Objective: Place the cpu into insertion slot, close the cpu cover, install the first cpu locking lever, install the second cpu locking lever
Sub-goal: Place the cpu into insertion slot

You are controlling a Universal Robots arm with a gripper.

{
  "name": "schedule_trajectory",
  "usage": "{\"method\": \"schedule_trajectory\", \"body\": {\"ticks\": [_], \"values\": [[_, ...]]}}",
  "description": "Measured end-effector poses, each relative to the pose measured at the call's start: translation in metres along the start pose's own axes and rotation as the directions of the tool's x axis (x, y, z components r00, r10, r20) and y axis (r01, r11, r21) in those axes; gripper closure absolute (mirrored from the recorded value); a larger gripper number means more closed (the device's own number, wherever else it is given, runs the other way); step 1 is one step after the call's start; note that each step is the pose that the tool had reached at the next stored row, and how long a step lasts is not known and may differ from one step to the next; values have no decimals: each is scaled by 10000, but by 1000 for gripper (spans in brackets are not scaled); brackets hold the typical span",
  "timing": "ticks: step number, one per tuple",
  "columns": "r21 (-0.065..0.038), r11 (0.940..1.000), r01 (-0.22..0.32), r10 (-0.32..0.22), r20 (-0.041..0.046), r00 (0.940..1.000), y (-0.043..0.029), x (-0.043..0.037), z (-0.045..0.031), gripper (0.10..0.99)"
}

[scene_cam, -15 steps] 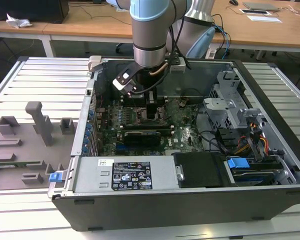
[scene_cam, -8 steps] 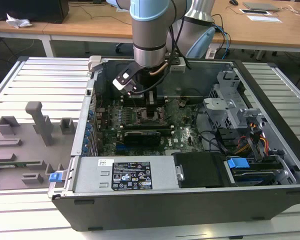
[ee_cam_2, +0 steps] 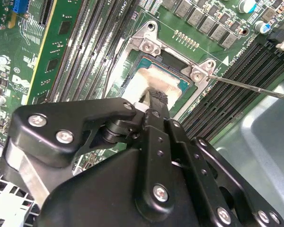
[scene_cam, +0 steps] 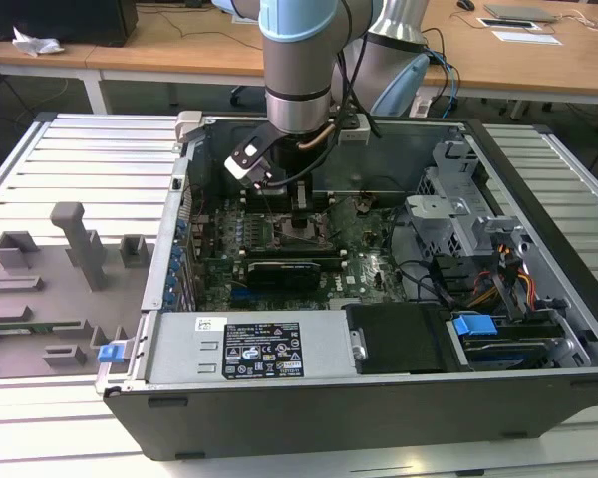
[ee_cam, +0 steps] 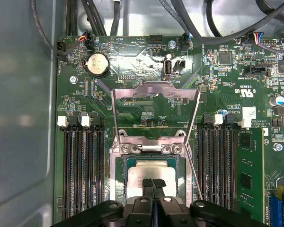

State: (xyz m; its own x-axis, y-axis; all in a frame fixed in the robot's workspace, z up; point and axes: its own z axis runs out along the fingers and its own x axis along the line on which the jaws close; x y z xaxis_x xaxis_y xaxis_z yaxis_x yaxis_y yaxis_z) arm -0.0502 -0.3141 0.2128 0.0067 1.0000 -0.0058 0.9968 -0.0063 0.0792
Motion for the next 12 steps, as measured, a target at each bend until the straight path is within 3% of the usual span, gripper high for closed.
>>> {"method": "schedule_trajectory", "body": {"ticks": [4, 6, 8, 10, 12], "values": [[1, 10000, 1, -1, 5, 10000, 0, 0, -4, 980], [0, 10000, 2, -2, 22, 10000, 3, 0, -44, 980], [0, 10000, 4, -4, 50, 10000, 10, -1, -125, 980], [-1, 10000, 7, -7, 87, 10000, 22, -2, -280, 980], [0, 10000, 9, -9, 110, 9999, 28, -2, -349, 980]]}}
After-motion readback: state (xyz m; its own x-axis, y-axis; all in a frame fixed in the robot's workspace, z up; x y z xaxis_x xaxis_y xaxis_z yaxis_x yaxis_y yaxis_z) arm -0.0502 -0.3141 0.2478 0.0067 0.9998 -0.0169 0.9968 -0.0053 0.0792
